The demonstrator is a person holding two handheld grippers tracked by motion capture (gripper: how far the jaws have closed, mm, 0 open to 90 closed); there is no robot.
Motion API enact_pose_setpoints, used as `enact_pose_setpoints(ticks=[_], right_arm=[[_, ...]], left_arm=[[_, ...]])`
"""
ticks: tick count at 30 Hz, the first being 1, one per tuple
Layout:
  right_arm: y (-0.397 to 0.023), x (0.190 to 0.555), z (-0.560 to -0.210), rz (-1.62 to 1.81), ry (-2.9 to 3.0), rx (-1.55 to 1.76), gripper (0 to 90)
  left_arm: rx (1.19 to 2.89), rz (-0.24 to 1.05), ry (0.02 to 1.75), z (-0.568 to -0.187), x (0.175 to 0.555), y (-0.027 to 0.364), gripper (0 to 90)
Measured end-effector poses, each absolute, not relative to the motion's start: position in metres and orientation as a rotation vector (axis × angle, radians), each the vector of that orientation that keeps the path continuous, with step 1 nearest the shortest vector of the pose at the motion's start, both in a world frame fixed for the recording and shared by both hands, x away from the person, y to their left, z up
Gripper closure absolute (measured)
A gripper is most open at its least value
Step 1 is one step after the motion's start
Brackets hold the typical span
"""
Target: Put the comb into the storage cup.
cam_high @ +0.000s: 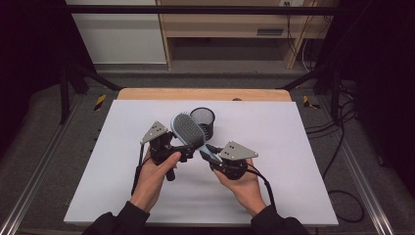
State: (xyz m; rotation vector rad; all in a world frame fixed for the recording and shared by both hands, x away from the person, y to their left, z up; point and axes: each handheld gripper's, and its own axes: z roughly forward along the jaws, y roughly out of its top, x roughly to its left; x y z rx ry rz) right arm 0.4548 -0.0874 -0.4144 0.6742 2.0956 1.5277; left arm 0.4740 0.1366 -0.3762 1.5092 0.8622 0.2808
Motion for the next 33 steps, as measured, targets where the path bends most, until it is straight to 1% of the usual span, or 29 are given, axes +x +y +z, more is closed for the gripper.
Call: enact_pose_setpoints(ticks=[4, 8, 19, 23, 33], right_arm=[[-0.0875, 0.4544, -0.4141, 1.53, 2.088, 0.676, 69.6], [-0.0876, 0.4545, -0.4141, 1.529, 2.089, 0.675, 69.6], [-0.0879, 0.4544, -0.4138, 1.53, 2.082, 0.675, 69.6], [-0.0878, 0.4543, -0.414, 1.53, 2.082, 0.675, 69.6], [-0.0876, 0.4545, -0.4151, 1.531, 2.088, 0.677, 69.6]], left_arm=[[1.499, 0.268, 0.863, -0.3752, 0.4743, 0.137, 14.5], [1.5, 0.287, 0.869, -0.3751, 0.4748, 0.1379, 19.4], [1.476, 0.243, 0.888, -0.3746, 0.4753, 0.1382, 24.2], [1.479, 0.249, 0.893, -0.3747, 0.4753, 0.138, 26.0], [1.466, 0.239, 0.928, -0.3745, 0.4754, 0.1392, 34.2]])
